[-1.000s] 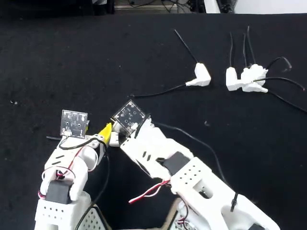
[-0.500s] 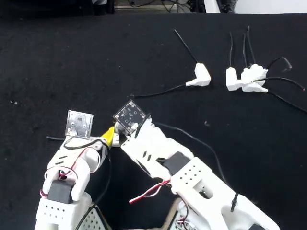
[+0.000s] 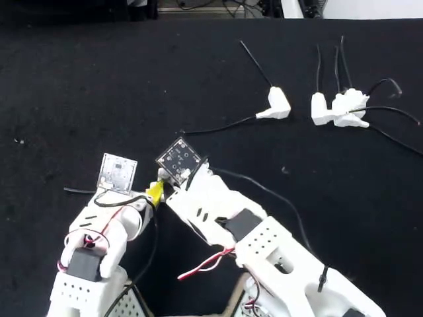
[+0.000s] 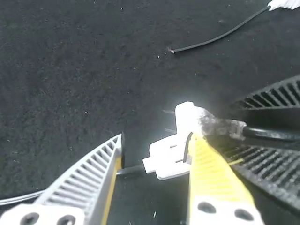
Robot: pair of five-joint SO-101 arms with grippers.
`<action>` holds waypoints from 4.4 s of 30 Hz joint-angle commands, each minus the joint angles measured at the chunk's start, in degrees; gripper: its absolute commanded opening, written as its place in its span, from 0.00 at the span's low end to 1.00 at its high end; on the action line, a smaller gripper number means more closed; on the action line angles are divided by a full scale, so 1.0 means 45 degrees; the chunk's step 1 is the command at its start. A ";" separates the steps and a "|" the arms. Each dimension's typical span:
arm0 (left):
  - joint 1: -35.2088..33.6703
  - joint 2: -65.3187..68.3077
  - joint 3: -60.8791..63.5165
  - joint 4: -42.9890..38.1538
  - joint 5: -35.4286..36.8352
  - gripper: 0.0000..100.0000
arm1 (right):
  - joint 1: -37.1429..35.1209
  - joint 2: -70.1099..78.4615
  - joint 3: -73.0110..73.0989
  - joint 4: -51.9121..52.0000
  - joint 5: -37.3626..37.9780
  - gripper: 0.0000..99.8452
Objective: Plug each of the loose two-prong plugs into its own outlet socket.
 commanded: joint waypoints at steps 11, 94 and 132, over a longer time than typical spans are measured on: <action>-0.2256 0.0078 -0.0694 0.0039 0.0488 0.23 | 0.1231 -0.0557 -0.1534 0.2364 0.0723 0.01; -0.6789 0.0059 -0.0107 -0.1446 0.1172 0.23 | 0.1582 1.3001 -1.7123 1.4261 0.2481 0.01; -0.6574 0.0137 -0.0322 -0.1192 0.1153 0.23 | 0.1661 1.0559 -1.6635 1.6176 0.3653 0.01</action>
